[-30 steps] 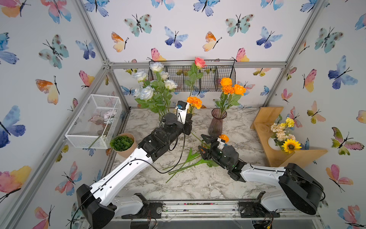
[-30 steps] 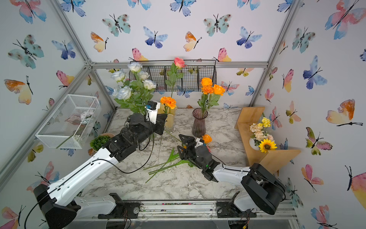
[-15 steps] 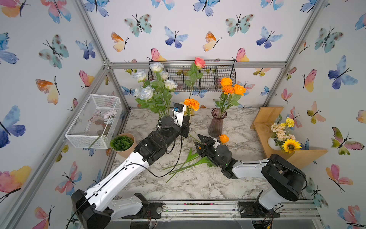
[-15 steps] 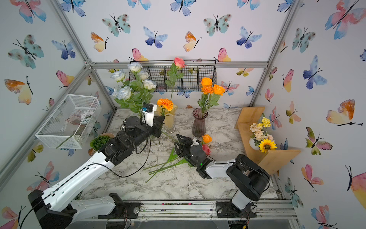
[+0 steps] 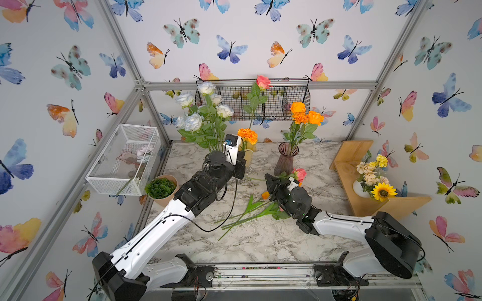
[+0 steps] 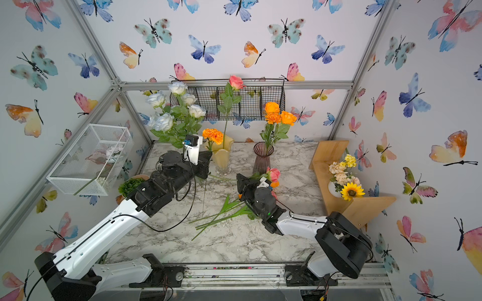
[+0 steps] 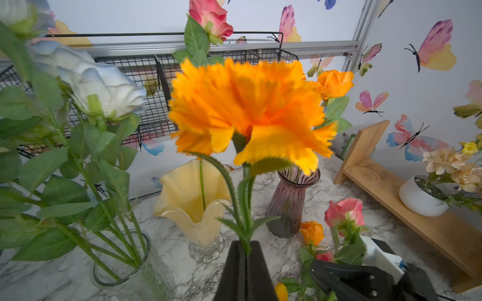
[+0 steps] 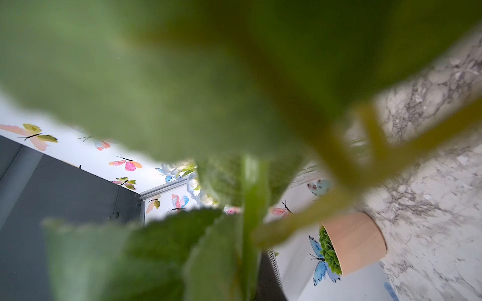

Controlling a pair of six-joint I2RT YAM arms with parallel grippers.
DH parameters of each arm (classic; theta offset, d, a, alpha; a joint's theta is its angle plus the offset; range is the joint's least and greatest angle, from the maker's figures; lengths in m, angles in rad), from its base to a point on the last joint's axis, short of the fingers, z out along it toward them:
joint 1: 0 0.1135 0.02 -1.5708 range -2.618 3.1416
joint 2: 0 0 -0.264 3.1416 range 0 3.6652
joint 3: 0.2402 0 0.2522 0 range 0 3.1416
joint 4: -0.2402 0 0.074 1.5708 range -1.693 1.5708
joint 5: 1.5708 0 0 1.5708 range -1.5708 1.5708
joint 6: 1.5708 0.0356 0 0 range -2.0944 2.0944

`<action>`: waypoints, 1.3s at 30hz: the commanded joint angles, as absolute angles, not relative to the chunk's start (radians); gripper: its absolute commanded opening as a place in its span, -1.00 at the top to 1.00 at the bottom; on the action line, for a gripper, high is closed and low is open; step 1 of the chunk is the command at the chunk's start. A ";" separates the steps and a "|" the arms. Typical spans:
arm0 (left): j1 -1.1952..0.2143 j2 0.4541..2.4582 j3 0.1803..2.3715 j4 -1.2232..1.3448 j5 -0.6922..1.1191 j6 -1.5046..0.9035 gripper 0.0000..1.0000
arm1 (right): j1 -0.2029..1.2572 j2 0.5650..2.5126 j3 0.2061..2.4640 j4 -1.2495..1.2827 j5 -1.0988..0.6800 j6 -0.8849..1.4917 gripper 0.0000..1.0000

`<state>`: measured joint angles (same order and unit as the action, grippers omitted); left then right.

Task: Arrange the flowers in different vases according to their colors
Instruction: Pick up the flower at the center of the board, then place the flower at the center of the board.

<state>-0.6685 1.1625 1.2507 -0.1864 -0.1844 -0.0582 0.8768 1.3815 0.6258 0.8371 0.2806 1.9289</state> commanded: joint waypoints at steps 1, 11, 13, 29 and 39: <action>-0.636 1.149 1.328 -0.203 -0.193 -0.006 1.00 | 0.885 1.338 0.608 0.637 0.353 1.818 0.96; -0.553 1.093 1.404 -0.287 -0.260 0.082 0.99 | 0.881 1.303 0.555 0.518 0.449 1.710 0.96; -0.539 1.080 1.419 -0.304 -0.273 0.100 0.98 | 0.875 1.294 0.552 0.500 0.456 1.693 0.96; -0.540 1.085 1.496 -0.343 -0.122 0.029 0.94 | 0.864 1.414 0.606 0.469 0.397 1.607 0.88; -0.547 1.098 1.437 -0.346 -0.021 -0.026 0.94 | 0.869 1.434 0.606 0.330 0.459 1.559 0.72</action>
